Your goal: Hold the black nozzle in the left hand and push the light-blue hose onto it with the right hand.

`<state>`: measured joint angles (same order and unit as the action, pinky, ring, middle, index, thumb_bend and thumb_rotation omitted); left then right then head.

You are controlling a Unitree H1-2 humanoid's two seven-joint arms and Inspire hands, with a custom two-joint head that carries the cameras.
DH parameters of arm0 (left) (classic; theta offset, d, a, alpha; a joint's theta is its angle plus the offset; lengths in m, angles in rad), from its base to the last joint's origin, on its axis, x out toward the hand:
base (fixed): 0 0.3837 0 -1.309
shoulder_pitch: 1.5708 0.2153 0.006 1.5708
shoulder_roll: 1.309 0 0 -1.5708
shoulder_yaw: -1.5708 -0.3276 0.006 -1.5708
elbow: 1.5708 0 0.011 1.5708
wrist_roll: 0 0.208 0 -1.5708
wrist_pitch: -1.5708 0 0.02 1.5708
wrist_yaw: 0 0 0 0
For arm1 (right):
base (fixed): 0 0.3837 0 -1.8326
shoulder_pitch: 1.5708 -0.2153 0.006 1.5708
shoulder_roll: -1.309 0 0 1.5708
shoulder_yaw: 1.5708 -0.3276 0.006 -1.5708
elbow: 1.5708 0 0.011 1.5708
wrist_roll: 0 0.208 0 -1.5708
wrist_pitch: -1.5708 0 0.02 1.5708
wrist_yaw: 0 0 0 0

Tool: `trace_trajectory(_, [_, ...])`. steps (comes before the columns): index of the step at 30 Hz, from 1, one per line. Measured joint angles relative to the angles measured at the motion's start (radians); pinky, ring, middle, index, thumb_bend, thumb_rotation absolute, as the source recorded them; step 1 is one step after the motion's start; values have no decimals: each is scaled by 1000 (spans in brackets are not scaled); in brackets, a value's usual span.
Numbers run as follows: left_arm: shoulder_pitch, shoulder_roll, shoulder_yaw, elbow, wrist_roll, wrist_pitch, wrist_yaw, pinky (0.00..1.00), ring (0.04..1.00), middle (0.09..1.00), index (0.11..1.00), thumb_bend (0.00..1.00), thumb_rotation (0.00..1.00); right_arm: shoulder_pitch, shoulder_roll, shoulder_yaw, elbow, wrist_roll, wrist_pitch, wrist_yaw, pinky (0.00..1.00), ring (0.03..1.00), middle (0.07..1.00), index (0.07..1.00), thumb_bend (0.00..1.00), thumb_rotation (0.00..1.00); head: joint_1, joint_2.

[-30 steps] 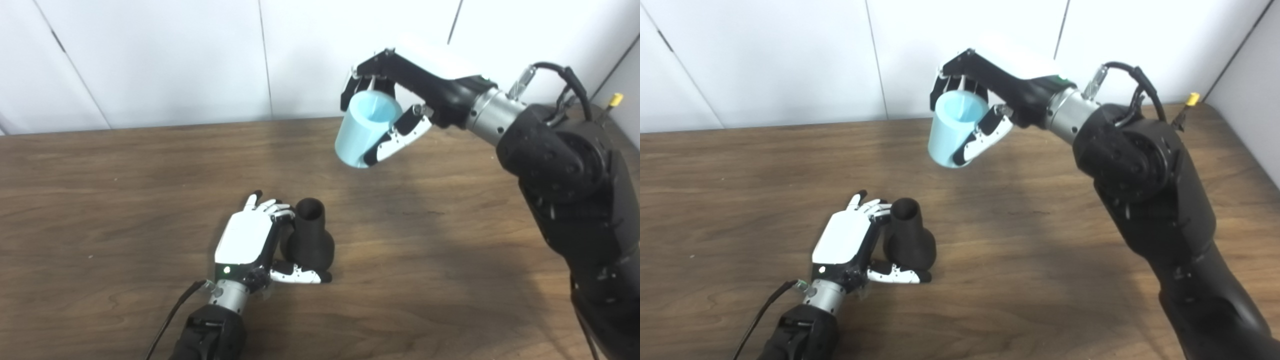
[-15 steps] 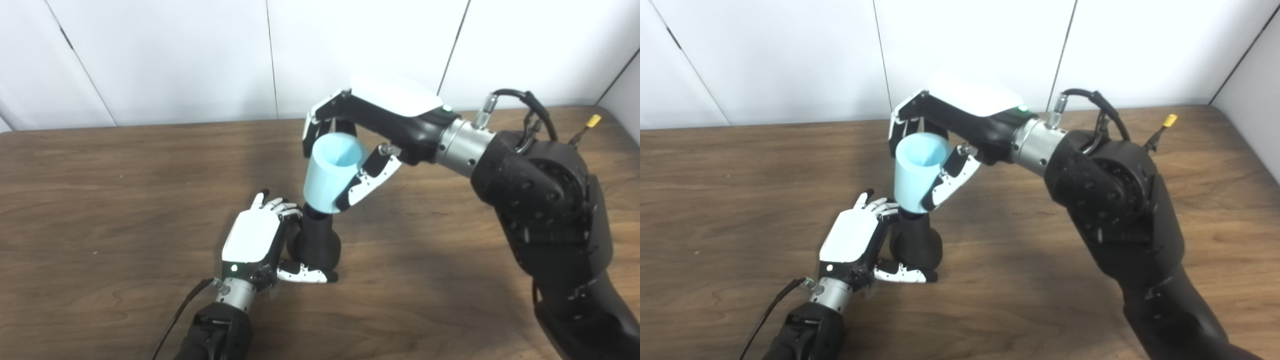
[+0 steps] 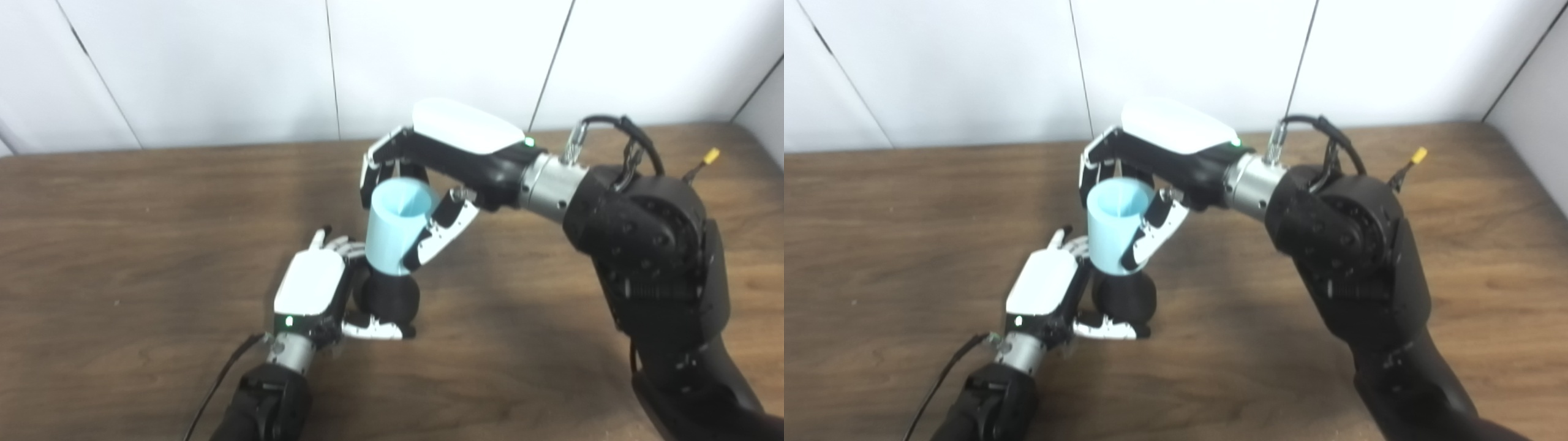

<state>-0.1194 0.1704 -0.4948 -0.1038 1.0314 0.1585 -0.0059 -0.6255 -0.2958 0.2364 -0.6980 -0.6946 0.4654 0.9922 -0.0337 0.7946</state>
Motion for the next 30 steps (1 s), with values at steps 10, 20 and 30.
trace_trajectory(10, [0, 0, -2, -3, 0, 3, -5, 1000, 851, 765, 484, 523, 51, 7, -12, 0, 11, 10, -4, -41, 342, 378, 486, 544, 512, 0, 9, 6])
trace_trajectory(20, [0, -3, -4, -4, 7, 5, -5, 1000, 851, 765, 484, 523, 52, 7, -39, 22, 11, 7, -9, -65, 341, 376, 500, 532, 512, 0, 12, 12])
trace_trajectory(30, [0, -5, -13, -10, 9, 23, -6, 1000, 856, 767, 484, 523, 52, 21, -39, 55, 15, -7, -24, -76, 351, 378, 512, 511, 514, 0, 12, 14])
